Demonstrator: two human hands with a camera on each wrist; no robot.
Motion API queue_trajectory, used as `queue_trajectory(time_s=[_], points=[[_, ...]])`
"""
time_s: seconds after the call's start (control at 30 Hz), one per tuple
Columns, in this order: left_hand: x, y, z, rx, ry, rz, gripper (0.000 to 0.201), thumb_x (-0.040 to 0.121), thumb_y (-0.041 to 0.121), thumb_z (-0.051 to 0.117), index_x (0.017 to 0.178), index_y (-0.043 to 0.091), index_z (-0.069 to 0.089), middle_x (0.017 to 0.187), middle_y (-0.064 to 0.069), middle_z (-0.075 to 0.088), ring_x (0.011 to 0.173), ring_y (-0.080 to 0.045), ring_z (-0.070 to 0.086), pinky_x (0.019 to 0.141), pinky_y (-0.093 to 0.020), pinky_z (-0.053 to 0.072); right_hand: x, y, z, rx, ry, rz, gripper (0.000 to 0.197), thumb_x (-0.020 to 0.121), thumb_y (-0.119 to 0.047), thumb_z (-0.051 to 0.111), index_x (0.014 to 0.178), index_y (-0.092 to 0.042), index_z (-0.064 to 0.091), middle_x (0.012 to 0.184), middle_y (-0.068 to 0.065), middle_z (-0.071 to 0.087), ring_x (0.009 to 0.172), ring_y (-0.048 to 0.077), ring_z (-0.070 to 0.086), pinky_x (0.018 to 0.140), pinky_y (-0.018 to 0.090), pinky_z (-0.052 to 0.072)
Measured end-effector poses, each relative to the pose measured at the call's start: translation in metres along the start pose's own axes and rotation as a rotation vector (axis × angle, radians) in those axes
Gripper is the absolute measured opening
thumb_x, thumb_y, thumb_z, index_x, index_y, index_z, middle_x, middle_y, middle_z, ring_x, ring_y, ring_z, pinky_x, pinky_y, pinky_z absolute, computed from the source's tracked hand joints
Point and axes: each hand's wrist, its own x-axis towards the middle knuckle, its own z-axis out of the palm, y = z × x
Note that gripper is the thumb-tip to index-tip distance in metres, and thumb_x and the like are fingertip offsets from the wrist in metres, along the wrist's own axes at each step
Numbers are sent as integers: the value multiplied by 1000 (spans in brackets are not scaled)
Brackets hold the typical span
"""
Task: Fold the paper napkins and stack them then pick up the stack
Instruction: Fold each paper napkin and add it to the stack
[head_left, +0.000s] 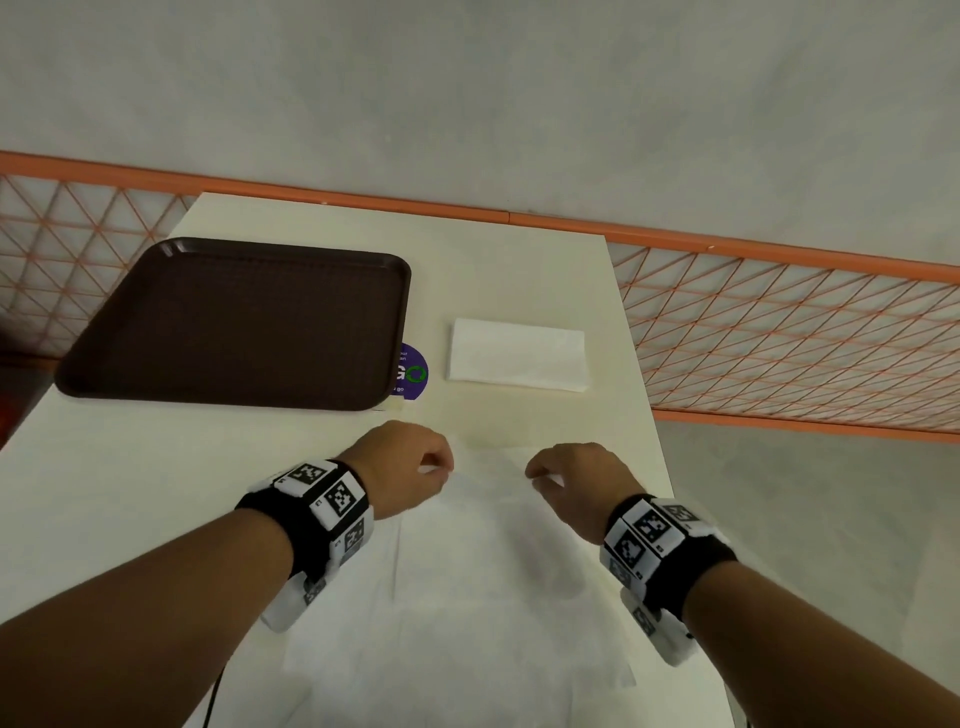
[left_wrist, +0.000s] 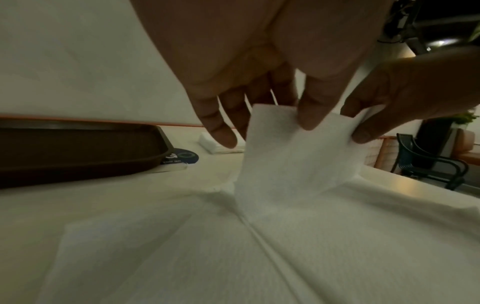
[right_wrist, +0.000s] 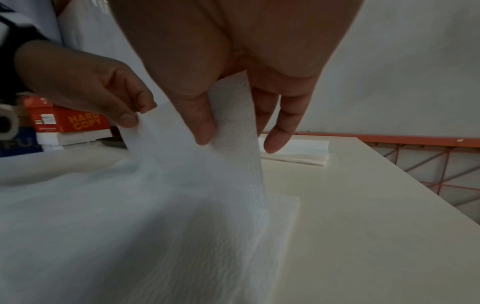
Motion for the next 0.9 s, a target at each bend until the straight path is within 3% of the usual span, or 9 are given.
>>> queue_trajectory(time_s=[0.1, 0.23, 0.33, 0.4, 0.47, 0.57, 0.73, 0.9], points=[[-10, 5, 3, -31, -117, -27, 7, 83, 29, 64, 83, 24, 69, 85, 9, 70, 82, -7, 63, 80, -23, 52, -10, 4, 9, -62, -111, -64, 23, 94, -27, 51, 109, -30, 67, 113, -9, 67, 104, 15, 60, 87, 28, 48], [-7, 9, 10, -173, -141, -109, 29, 88, 42, 60, 80, 16, 69, 78, 4, 69, 75, -12, 62, 75, -27, 50, -20, 8, 12, -131, -248, -66, 27, 87, -45, 61, 112, -34, 65, 119, -11, 61, 112, 14, 54, 95, 30, 44], [-1, 12, 17, 41, -142, -91, 33, 93, 43, 50, 88, 15, 67, 88, 1, 68, 85, -20, 61, 79, -30, 49, -23, 9, 12, -136, -365, -12, 57, 68, -73, 64, 112, -37, 64, 118, -12, 58, 110, 13, 53, 96, 33, 44], [0, 13, 23, 179, -188, -57, 27, 94, 39, 49, 102, 20, 66, 105, 3, 63, 99, -19, 58, 88, -32, 46, -21, 9, 13, -124, -359, -6, 62, 69, -80, 55, 109, -35, 65, 117, -12, 59, 109, 13, 54, 95, 33, 44], [1, 13, 29, 222, -239, -71, 28, 94, 40, 52, 115, 23, 60, 121, 5, 54, 112, -17, 52, 96, -33, 43, -16, 9, 15, -125, -314, -32, 49, 82, -70, 50, 107, -31, 67, 115, -9, 61, 108, 14, 55, 92, 33, 44], [2, 14, 40, 276, -269, -107, 40, 92, 42, 55, 128, 23, 52, 131, 5, 46, 122, -17, 44, 101, -35, 40, -8, 7, 20, -150, -242, -56, 36, 93, -50, 50, 117, -26, 62, 122, -5, 57, 115, 17, 51, 94, 32, 43], [5, 16, 50, 384, -290, -134, 50, 89, 41, 59, 132, 21, 47, 132, 0, 45, 123, -23, 43, 101, -37, 39, 6, 0, 32, -151, -203, -34, 51, 91, -46, 56, 135, -24, 47, 135, -2, 49, 123, 23, 44, 101, 38, 39], [7, 26, 51, 374, -301, -183, 45, 90, 33, 61, 130, 21, 45, 131, -1, 47, 122, -25, 42, 102, -37, 35, 14, -6, 41, -214, -238, -50, 48, 88, -44, 59, 129, -23, 48, 127, 0, 52, 119, 24, 44, 99, 40, 37]])
